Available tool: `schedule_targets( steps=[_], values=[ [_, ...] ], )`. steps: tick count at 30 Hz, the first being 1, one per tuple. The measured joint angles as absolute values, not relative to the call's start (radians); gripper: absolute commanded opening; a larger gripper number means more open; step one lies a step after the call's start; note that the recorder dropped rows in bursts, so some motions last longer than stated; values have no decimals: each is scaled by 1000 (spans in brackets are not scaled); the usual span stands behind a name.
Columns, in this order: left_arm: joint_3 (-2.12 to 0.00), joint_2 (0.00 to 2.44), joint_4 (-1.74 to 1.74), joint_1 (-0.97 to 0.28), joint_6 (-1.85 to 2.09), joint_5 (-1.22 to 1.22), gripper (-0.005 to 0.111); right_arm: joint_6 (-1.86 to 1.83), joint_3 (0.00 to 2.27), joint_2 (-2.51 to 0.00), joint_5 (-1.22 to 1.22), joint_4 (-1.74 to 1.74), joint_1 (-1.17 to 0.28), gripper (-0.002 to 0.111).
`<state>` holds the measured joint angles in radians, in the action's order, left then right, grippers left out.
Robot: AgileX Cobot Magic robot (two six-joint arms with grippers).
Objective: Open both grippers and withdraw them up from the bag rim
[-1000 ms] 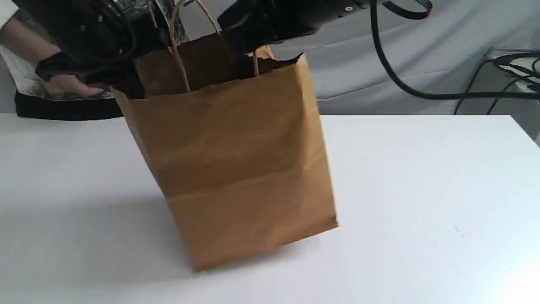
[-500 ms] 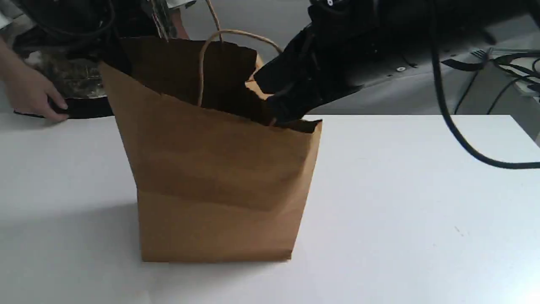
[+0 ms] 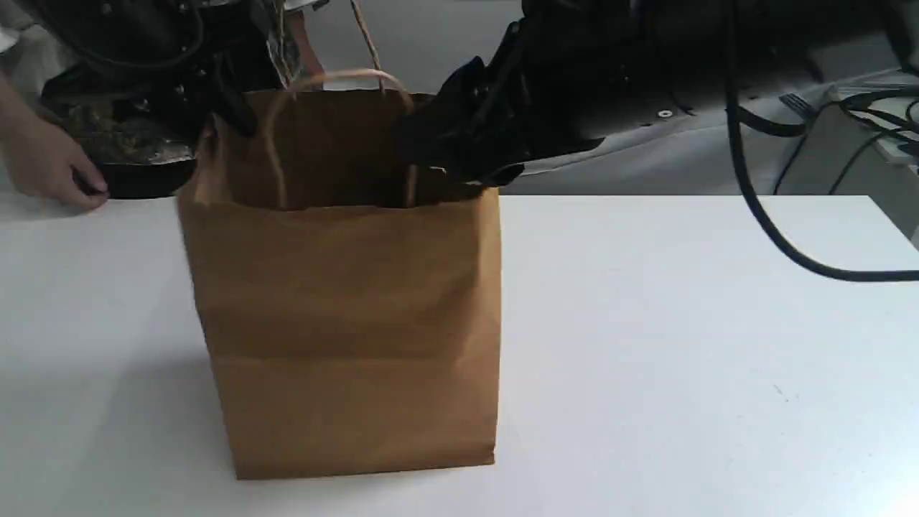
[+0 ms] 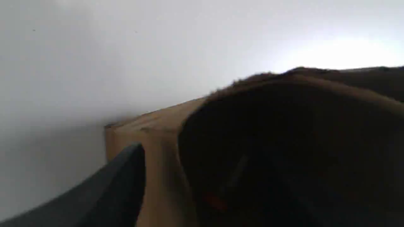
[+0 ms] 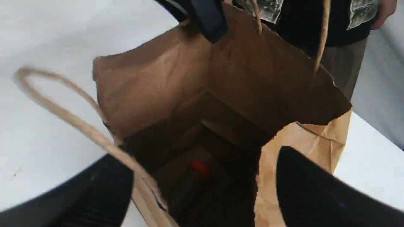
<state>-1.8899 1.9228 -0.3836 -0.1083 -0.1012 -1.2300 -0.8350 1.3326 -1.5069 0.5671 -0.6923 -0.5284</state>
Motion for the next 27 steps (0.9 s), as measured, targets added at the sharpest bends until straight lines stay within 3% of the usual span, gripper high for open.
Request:
schedule_targets(
  steps=[18,27],
  values=[
    [-1890,1807,-326,-42,-101,-1230,59,-832,1333,-1476,520,-673,-528,67],
    [-1890,1666,-331,30,-54,-1230,59,-525,1332,-1393,540,-331,-528,64]
  ],
)
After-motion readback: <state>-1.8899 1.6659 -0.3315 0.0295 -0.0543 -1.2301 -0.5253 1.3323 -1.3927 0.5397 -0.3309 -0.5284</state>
